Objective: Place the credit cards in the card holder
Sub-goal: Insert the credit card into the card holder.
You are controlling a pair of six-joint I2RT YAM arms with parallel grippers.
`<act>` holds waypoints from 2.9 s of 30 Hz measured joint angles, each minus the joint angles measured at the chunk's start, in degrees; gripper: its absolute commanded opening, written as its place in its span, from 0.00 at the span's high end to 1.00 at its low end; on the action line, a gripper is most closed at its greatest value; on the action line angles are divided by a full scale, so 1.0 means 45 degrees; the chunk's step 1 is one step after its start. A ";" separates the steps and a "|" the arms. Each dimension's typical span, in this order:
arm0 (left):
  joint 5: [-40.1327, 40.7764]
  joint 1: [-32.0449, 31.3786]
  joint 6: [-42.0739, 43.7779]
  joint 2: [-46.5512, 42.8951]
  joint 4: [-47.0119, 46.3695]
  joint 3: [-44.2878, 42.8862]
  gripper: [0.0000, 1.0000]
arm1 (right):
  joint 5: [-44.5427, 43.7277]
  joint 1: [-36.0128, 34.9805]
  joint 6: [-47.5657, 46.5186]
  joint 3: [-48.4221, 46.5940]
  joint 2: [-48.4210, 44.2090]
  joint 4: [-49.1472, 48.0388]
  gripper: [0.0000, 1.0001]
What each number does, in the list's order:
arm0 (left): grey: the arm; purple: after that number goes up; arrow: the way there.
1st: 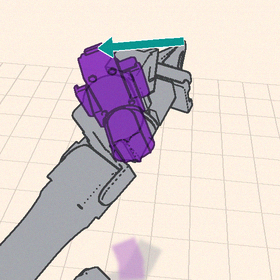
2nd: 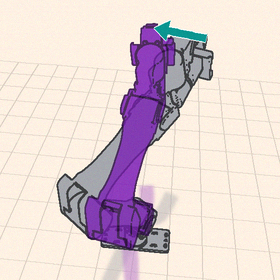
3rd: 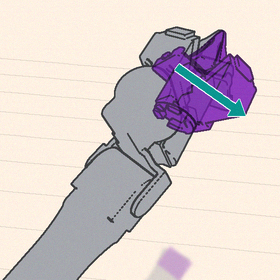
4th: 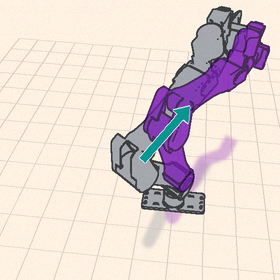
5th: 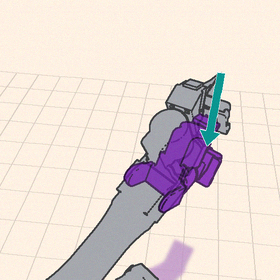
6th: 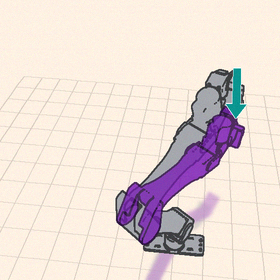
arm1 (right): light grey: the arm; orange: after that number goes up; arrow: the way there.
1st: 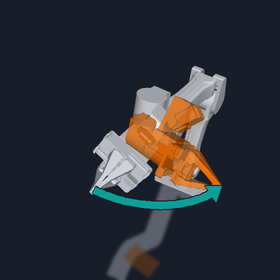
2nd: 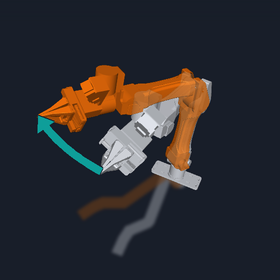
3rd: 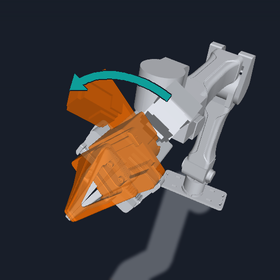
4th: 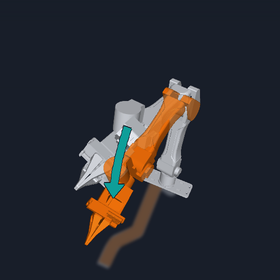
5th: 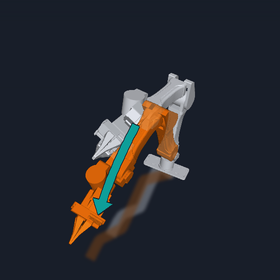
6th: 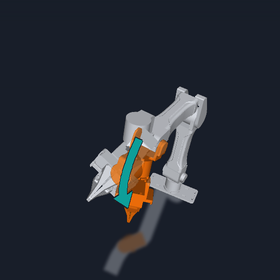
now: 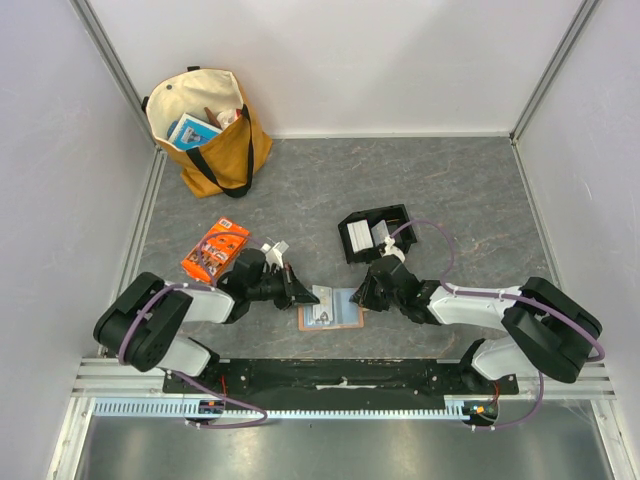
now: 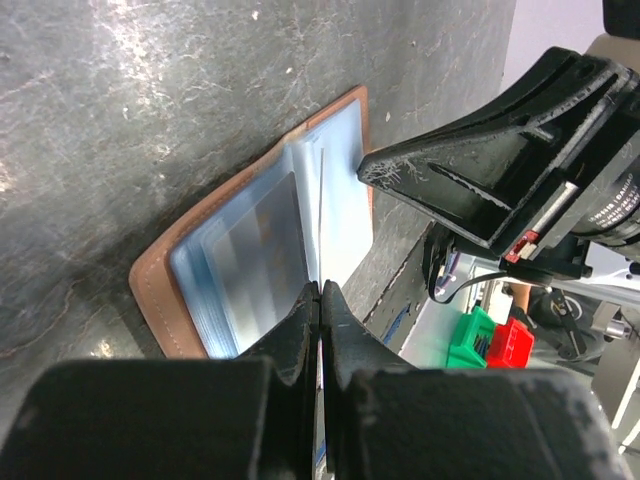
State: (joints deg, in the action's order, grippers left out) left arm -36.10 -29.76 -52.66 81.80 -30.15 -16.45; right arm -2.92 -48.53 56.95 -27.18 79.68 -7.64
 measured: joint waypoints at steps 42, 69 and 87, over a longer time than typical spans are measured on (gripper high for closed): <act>0.1307 -0.0918 -0.0423 0.1161 -0.1292 -0.0073 0.98 | -0.0053 0.0000 0.0000 -0.0068 0.0029 0.0097 0.90; 0.3045 -0.2011 -0.1525 0.1214 -0.3031 0.0850 0.98 | -0.0044 0.0000 0.0015 -0.0107 0.0049 0.0073 0.85; 0.4376 -0.3356 -0.2380 0.1846 -0.3847 0.0670 0.90 | -0.0044 0.0000 0.0112 0.0034 -0.0044 -0.0097 0.81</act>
State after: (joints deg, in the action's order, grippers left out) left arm -16.40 -44.86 -63.37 90.11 -47.46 -13.43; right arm -3.11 -48.53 57.45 -27.03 79.48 -8.08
